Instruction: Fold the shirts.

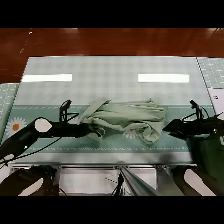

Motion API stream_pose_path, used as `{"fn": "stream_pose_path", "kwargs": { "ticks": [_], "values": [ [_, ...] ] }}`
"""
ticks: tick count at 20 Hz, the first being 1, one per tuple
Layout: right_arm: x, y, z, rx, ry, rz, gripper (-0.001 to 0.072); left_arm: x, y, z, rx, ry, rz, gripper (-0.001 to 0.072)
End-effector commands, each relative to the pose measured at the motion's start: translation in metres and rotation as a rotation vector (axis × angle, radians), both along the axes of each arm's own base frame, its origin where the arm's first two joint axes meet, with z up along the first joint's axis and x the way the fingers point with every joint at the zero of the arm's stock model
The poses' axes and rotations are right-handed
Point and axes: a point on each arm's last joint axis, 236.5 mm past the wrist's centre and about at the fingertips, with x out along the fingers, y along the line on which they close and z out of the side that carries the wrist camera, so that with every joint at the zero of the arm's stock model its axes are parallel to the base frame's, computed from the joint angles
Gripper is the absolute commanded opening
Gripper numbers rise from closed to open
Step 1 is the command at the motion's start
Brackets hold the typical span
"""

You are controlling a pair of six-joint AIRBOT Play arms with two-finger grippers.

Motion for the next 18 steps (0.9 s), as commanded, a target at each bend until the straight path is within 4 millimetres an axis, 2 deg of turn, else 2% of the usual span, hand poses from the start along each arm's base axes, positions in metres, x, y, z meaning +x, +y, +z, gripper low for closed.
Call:
{"fn": "stream_pose_path", "kwargs": {
  "ticks": [1,5,6,7,9,11,13,14,15,16,18],
  "values": [
    [0.0,0.02,-0.009,0.081,-0.016,-0.068,0.0527,0.006,-0.003,0.009,-0.017,-0.023,0.006,0.0027],
    [0.005,0.042,-0.033,0.014,-0.053,-0.056,0.0523,0.012,-0.007,0.017,-0.035,-0.037,0.014,0.0027],
    [0.009,0.047,-0.037,-0.015,-0.07,-0.048,0.0462,0.014,-0.007,0.018,-0.036,-0.042,0.015,0.0026],
    [0.015,0.052,-0.039,-0.038,-0.094,-0.045,0.0344,0.015,-0.008,0.02,-0.038,-0.047,0.015,0.0027],
    [0.026,0.061,-0.033,-0.041,-0.136,-0.038,0.0036,0.022,-0.011,0.029,-0.04,-0.093,-0.016,0.0026],
    [0.037,0.065,-0.01,-0.015,-0.171,0.015,0.0029,0.038,-0.016,0.057,-0.061,-0.189,-0.037,0.0026],
    [0.059,0.063,0.037,0.012,-0.281,0.071,0.0028,0.06,-0.022,0.11,-0.091,-0.351,-0.056,0.0025],
    [0.074,0.057,0.07,0.005,-0.371,0.076,0.0029,0.071,-0.022,0.146,-0.095,-0.454,-0.066,0.0025],
    [0.091,0.048,0.111,-0.016,-0.481,0.07,0.0029,0.079,-0.018,0.182,-0.09,-0.559,-0.073,0.0025],
    [0.106,0.036,0.155,-0.051,-0.604,0.049,0.0029,0.087,-0.01,0.226,-0.079,-0.681,-0.069,0.0025],
    [0.121,0.009,0.245,-0.148,-0.844,-0.009,0.0029,0.093,0.019,0.32,-0.034,-0.936,-0.02,0.0025]
  ]
}}
